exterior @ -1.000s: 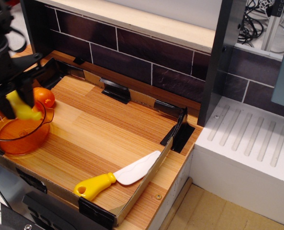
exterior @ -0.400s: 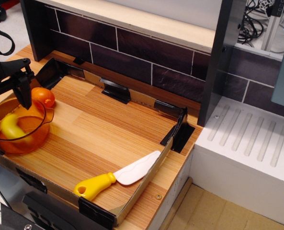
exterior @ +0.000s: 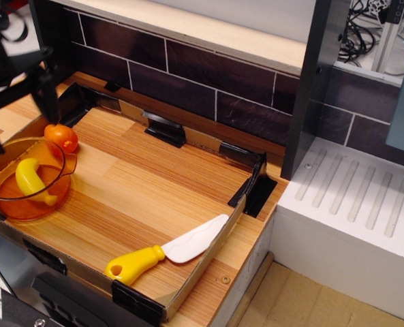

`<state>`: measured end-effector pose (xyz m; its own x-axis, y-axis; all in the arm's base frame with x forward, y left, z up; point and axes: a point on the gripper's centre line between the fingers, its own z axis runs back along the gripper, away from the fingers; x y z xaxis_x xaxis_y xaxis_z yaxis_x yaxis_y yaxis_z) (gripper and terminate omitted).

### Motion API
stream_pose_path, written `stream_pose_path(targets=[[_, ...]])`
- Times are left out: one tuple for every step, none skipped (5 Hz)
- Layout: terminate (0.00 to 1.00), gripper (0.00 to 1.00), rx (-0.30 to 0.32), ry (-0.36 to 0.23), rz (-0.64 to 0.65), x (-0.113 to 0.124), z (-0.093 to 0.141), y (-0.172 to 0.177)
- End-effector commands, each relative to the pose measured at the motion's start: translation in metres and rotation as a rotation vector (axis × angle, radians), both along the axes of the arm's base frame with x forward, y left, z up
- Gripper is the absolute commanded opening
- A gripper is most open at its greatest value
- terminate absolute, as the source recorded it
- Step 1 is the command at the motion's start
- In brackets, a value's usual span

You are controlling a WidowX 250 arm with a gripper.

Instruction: Put banana in pot

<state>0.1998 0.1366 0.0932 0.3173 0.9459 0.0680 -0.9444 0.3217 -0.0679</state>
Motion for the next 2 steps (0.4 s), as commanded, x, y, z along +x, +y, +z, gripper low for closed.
stream_pose_path(targets=[[0.00,1.00,0.052,-0.005,-0.025,0.0181,0.0277,-0.0057],[1.00,1.00,0.052,-0.005,-0.025,0.0181,0.0277,-0.0057]])
